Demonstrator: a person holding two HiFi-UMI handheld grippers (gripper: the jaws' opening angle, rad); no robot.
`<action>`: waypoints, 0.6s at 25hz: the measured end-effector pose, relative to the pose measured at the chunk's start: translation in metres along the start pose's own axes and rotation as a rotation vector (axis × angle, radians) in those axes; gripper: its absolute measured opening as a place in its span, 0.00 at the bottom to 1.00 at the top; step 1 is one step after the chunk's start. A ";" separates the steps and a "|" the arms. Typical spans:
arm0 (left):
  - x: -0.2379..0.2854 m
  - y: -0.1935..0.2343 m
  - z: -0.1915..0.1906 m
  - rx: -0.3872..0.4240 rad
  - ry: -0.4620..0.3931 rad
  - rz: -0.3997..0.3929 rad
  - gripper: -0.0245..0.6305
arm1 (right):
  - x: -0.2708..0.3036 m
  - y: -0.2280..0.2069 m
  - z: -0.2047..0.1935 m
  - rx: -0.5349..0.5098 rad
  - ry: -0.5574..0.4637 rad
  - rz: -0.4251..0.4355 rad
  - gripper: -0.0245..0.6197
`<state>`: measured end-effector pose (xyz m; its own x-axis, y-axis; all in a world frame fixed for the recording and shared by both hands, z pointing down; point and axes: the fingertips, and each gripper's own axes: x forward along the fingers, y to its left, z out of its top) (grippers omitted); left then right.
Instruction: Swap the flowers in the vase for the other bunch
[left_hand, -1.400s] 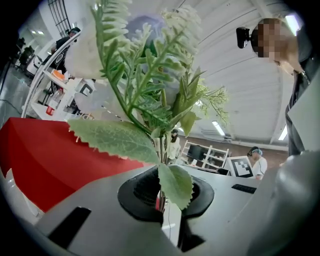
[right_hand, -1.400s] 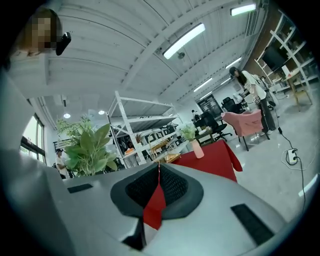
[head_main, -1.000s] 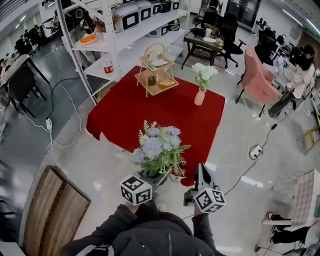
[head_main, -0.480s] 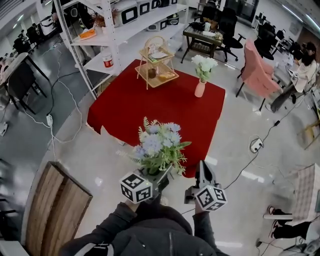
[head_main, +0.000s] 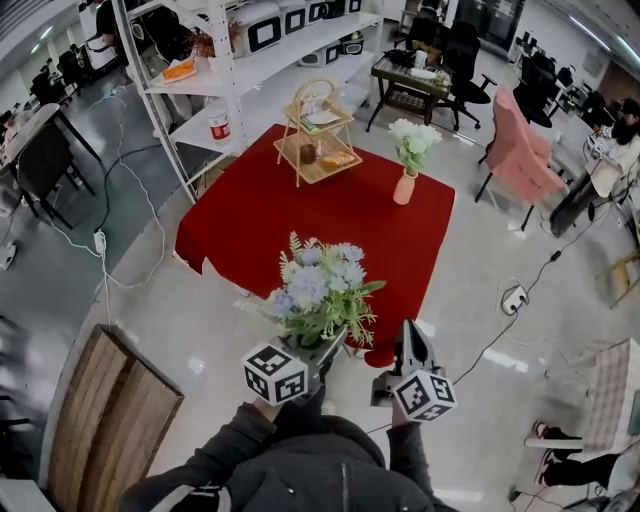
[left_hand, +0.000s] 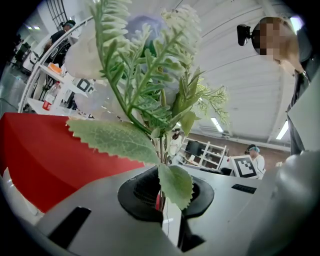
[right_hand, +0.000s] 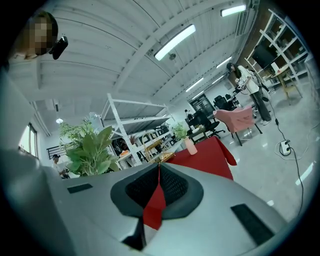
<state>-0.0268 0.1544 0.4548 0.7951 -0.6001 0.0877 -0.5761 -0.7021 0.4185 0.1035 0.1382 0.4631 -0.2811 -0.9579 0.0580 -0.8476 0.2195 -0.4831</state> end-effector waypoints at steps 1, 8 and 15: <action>0.004 0.003 0.003 0.001 -0.002 -0.001 0.08 | 0.005 -0.001 0.002 0.006 -0.001 0.001 0.06; 0.034 0.032 0.023 -0.001 -0.016 -0.001 0.08 | 0.044 -0.006 0.012 -0.002 0.003 0.024 0.06; 0.078 0.050 0.056 0.004 -0.041 -0.028 0.08 | 0.087 -0.021 0.031 -0.003 -0.010 0.021 0.06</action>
<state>-0.0041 0.0507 0.4319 0.8027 -0.5952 0.0389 -0.5543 -0.7203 0.4171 0.1107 0.0445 0.4506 -0.2943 -0.9549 0.0392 -0.8428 0.2399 -0.4819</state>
